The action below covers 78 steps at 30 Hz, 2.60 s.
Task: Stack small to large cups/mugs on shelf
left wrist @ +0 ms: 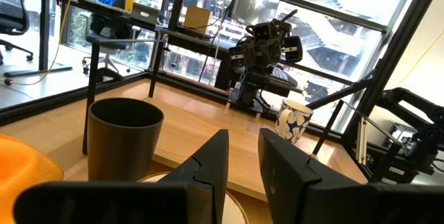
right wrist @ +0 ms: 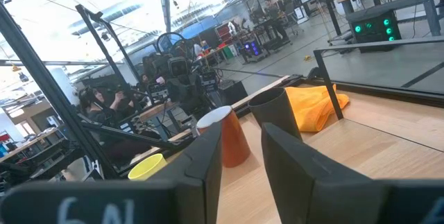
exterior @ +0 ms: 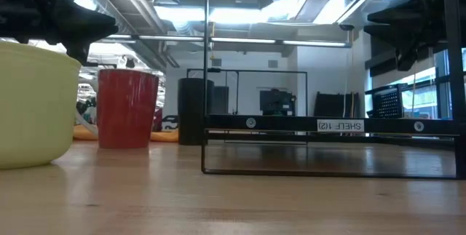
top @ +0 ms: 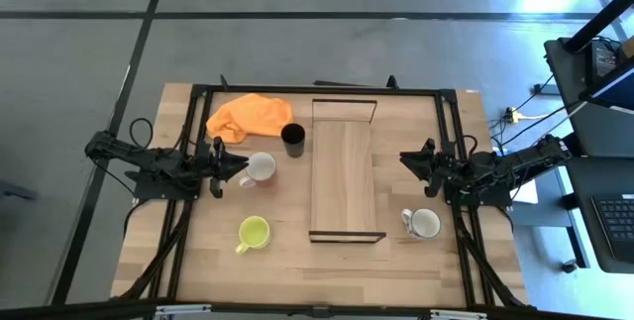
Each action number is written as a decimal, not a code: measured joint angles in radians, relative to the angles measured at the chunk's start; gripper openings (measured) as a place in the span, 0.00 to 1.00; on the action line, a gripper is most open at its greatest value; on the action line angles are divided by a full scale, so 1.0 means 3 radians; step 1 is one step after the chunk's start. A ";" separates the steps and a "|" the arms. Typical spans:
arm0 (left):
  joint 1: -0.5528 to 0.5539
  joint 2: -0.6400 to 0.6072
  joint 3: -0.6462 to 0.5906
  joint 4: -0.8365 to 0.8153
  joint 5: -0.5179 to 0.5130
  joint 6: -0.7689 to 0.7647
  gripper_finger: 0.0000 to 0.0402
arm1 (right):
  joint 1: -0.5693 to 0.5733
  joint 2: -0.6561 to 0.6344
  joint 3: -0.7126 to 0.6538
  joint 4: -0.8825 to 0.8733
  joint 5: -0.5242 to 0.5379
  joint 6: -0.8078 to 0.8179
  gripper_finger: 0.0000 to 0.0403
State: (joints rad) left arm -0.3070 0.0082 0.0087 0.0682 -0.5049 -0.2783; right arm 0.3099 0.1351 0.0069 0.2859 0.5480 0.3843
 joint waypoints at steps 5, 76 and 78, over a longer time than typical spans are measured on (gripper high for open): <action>0.0000 -0.0001 0.0000 0.0004 0.0000 -0.0012 0.19 | 0.0000 0.0001 0.0001 0.0000 0.0000 0.0000 0.26; -0.0003 0.2435 0.4098 -0.3342 0.0828 -0.0173 0.19 | -0.0001 0.0001 0.0000 0.0001 0.0000 0.0000 0.26; -0.0003 0.2508 0.4081 -0.3425 0.1023 -0.0360 0.19 | 0.0000 0.0001 0.0000 0.0000 0.0000 0.0000 0.26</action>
State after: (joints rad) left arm -0.3080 0.7605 1.2330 -0.9594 -0.1980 -0.3864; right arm 0.3098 0.1352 0.0069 0.2861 0.5480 0.3843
